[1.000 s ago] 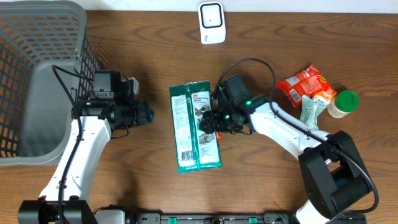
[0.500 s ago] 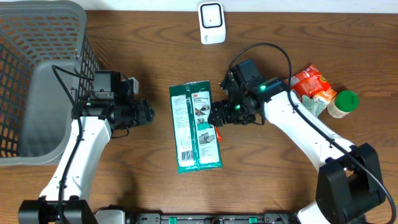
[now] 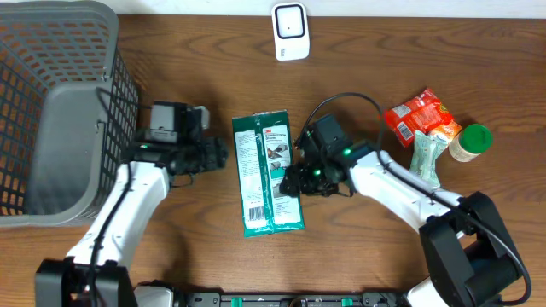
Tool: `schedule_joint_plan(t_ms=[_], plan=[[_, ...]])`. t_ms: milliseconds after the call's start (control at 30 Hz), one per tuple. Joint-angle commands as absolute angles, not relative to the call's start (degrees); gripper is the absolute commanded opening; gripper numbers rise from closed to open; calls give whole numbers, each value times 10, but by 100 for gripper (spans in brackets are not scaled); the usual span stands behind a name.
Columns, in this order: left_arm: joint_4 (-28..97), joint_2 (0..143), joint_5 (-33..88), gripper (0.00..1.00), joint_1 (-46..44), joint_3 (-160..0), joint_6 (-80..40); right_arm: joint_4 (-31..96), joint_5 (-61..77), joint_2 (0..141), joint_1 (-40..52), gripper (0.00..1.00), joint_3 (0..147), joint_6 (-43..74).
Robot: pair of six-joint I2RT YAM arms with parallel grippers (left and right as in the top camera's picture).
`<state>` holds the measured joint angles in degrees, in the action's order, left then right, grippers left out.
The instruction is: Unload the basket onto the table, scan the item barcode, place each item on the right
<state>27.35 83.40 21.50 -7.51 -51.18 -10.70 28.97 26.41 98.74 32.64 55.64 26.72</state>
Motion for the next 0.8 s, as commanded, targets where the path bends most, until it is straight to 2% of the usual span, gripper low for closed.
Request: schedule_joint_plan(t_ms=[0,233,367,500,767], plan=[[266,858,201,53,-83,-507,-115,253,280,988,359,57,532,313],[260,891,199,53,-83,-507,-114,127,279,988,433,56,509,338],[254,895,199,54,-83,-507,-114,89,264,988,454,59,511,332],[252,896,199,53,-83,-507,-112,102,269,987,429,60,513,331],[250,919,199,50,-98,-503,-112,151,376,987,327,63,513,295]])
